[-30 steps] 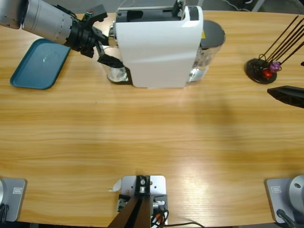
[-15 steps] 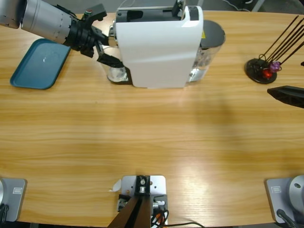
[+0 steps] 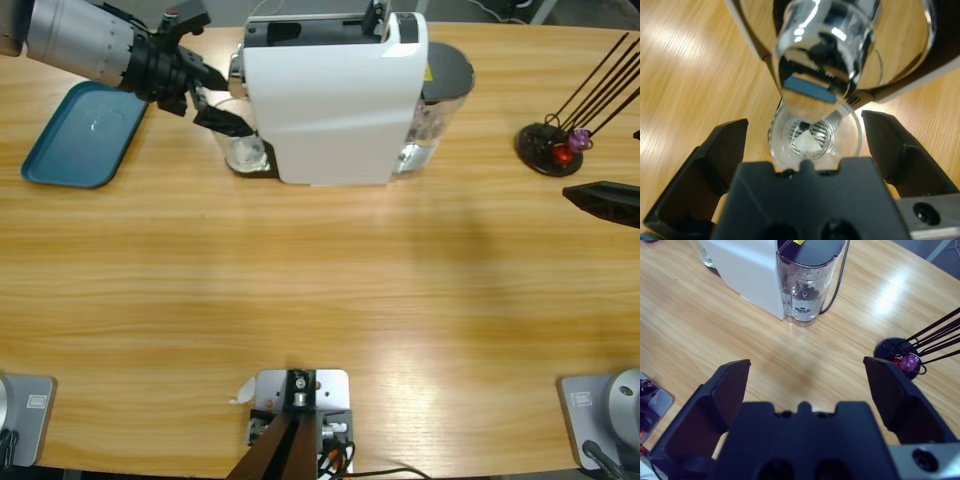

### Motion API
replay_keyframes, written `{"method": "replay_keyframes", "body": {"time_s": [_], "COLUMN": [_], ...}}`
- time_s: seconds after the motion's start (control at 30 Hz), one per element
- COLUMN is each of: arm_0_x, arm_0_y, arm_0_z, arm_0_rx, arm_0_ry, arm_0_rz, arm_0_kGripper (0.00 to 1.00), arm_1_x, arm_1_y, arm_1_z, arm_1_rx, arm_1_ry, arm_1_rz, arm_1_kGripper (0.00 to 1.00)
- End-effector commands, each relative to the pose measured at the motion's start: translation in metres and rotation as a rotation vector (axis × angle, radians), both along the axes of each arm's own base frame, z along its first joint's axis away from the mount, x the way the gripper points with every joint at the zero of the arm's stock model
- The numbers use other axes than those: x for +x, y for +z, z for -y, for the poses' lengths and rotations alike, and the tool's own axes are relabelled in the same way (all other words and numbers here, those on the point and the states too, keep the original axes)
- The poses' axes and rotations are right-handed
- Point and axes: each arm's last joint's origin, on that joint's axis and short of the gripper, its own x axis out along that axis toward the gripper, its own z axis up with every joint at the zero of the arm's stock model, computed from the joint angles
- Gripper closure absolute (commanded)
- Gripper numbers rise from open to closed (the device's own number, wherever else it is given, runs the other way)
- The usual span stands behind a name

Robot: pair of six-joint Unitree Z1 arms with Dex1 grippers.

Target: Pour coffee

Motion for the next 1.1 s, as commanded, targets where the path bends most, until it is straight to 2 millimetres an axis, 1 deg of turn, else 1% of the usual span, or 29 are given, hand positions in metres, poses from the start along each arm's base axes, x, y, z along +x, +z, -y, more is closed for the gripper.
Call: {"method": "replay_keyframes", "body": {"time_s": [0.03,0.13,0.23,0.3,0.4,0.5,0.6,0.67,0.7,0.77,0.8,0.87,0.93,1.0,1.1], "arm_0_x": [-0.018,-0.034,-0.056,-0.070,-0.093,-0.121,-0.147,-0.162,-0.169,-0.181,-0.185,-0.188,-0.189,-0.191,-0.198], "arm_0_y": [0.012,0.022,0.036,0.046,0.058,0.067,0.065,0.060,0.058,0.054,0.053,0.054,0.053,0.047,0.038], "arm_0_z": [-0.016,-0.023,-0.036,-0.045,-0.058,-0.073,-0.082,-0.087,-0.090,-0.092,-0.093,-0.095,-0.095,-0.096,-0.100], "arm_0_rx": [-0.036,-0.048,-0.065,-0.071,-0.048,-0.018,0.002,0.001,-0.001,-0.001,0.000,-0.001,0.008,0.037,0.068], "arm_0_ry": [0.002,0.003,0.021,0.041,0.099,0.154,0.187,0.204,0.214,0.213,0.214,0.222,0.222,0.225,0.250], "arm_0_rz": [0.007,0.025,0.041,0.056,0.079,0.056,0.016,0.001,-0.008,-0.014,-0.010,-0.002,-0.010,-0.030,-0.045], "arm_0_kGripper": [0.013,0.013,0.013,0.013,0.013,0.013,0.013,0.013,0.013,0.013,0.013,0.013,0.013,0.011,0.004], "arm_1_x": [0.004,0.004,0.006,0.011,0.026,0.047,0.066,0.072,0.075,0.084,0.090,0.102,0.113,0.124,0.133], "arm_1_y": [0.002,0.003,0.006,0.012,0.023,0.030,0.035,0.042,0.049,0.063,0.071,0.084,0.091,0.086,0.084], "arm_1_z": [-0.002,-0.003,-0.004,-0.009,-0.019,-0.035,-0.053,-0.059,-0.059,-0.057,-0.054,-0.056,-0.065,-0.077,-0.099], "arm_1_rx": [-0.014,-0.010,-0.014,-0.023,-0.026,0.025,0.015,0.020,0.030,0.061,0.077,0.123,0.147,0.185,0.287], "arm_1_ry": [-0.011,-0.011,-0.014,-0.031,-0.124,-0.201,-0.237,-0.250,-0.269,-0.341,-0.380,-0.417,-0.447,-0.453,-0.416], "arm_1_rz": [-0.006,-0.003,0.012,0.025,0.057,0.072,0.066,0.082,0.103,0.138,0.156,0.194,0.232,0.187,0.142], "arm_1_kGripper": [0.000,0.000,0.000,0.001,0.027,0.027,0.023,0.033,0.098,0.375,0.498,0.992,1.000,1.000,1.000]}}
